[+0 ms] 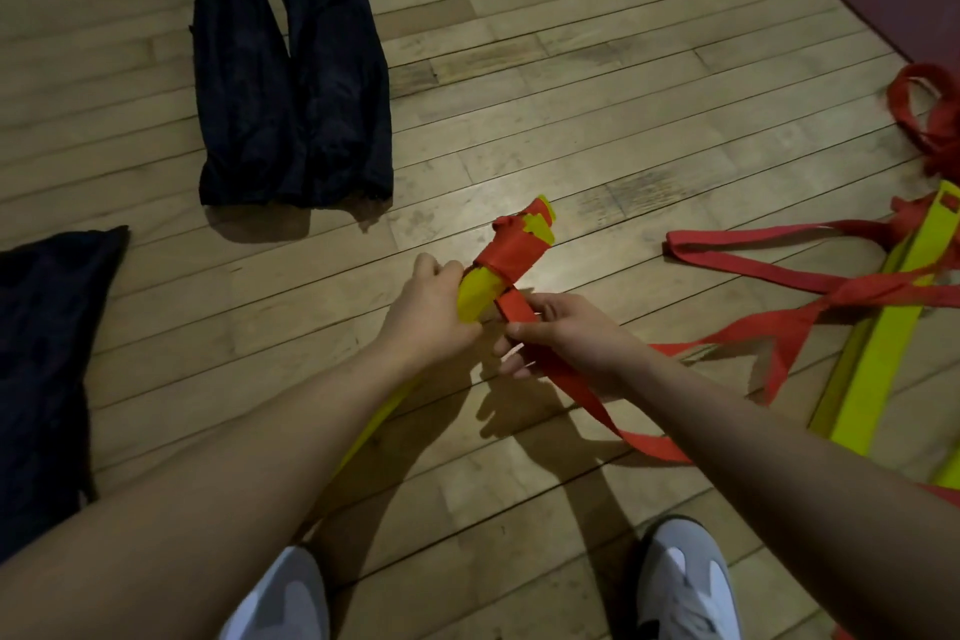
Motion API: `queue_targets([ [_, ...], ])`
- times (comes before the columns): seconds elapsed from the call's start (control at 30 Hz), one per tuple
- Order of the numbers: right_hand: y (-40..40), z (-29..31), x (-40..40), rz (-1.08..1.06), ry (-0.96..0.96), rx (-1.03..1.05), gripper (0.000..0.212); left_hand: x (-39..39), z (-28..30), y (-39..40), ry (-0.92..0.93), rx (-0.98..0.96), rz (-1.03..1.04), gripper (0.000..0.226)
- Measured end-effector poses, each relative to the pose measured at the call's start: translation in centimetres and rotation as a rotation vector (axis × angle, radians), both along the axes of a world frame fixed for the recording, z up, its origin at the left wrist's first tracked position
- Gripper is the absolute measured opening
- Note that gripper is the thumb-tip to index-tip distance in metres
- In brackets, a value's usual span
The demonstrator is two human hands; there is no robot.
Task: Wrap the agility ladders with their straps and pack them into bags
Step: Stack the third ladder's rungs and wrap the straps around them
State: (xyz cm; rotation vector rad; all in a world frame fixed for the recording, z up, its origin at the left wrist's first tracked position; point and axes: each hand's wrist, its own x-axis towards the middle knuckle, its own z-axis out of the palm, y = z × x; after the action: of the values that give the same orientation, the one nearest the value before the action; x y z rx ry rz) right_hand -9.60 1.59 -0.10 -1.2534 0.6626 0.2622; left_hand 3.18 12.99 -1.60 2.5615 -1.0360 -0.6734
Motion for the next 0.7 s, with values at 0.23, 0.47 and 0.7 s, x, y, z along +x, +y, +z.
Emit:
queue_targets([
  [0.23, 0.8, 0.4, 0.2, 0.132, 0.037, -0.036, 0.025, 0.8, -0.1, 1.1, -0.053, 0.065, 0.125, 0.052],
  [0.47, 0.8, 0.1, 1.1, 0.066, 0.018, -0.082, 0.011, -0.1, -0.2, 0.6, 0.219, 0.248, 0.025, 0.076],
  [0.7, 0.4, 0.0, 0.7, 0.030, 0.030, -0.134, 0.021, 0.5, -0.5, 1.7, 0.164, 0.163, -0.091, 0.066],
])
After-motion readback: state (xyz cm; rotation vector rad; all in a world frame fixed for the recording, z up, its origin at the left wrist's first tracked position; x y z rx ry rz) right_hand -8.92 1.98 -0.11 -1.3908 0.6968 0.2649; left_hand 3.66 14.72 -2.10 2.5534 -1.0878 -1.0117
